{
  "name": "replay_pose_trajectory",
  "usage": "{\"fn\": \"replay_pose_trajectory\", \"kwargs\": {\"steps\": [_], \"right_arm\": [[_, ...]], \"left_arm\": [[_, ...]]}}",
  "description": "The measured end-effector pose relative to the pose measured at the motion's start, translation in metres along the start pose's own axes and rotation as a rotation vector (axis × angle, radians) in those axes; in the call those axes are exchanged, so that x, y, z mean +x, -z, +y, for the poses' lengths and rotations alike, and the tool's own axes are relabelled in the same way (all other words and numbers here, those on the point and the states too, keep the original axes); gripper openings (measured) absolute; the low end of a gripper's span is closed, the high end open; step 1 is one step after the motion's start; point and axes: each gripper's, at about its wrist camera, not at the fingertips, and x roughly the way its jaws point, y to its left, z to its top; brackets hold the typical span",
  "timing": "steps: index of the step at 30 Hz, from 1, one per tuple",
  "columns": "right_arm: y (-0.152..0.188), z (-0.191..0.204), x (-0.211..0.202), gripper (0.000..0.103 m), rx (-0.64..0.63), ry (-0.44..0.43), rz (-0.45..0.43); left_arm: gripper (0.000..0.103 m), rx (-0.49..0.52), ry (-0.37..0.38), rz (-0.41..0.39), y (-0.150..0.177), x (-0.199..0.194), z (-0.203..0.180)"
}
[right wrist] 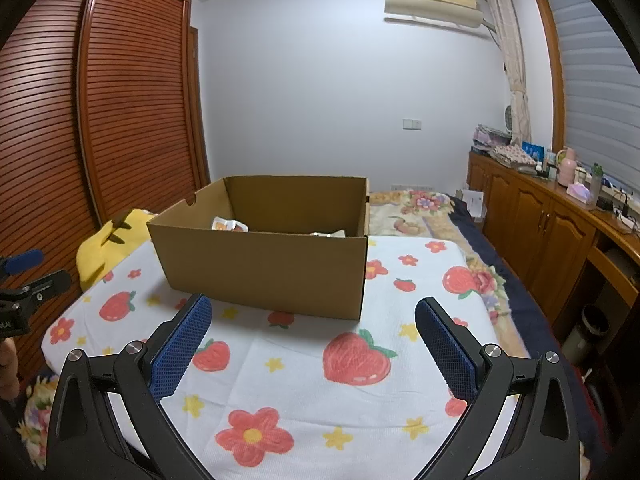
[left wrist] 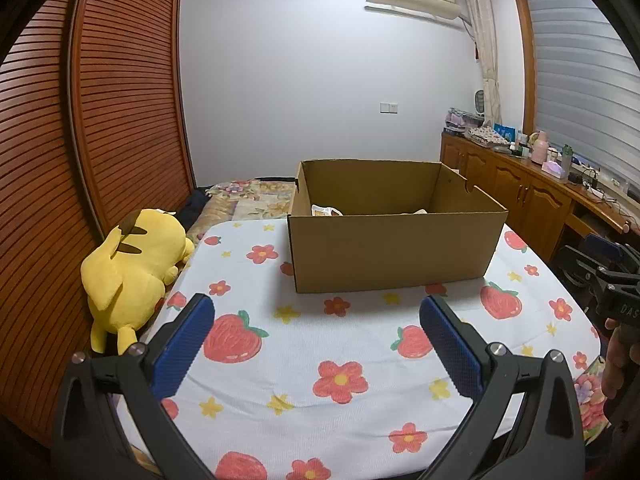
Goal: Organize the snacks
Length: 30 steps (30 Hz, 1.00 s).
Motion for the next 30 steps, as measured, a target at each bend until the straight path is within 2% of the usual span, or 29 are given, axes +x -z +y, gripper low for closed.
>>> {"fn": "replay_pose_trajectory", "kwargs": {"steps": [30], "right_arm": [[0.0003,-0.0001,-0.0015,0.103,0.010,0.001,0.000]], "left_arm": [[0.103,0.004,-0.002,-0.002,-0.0022,-0.0014,-0.0001]]}}
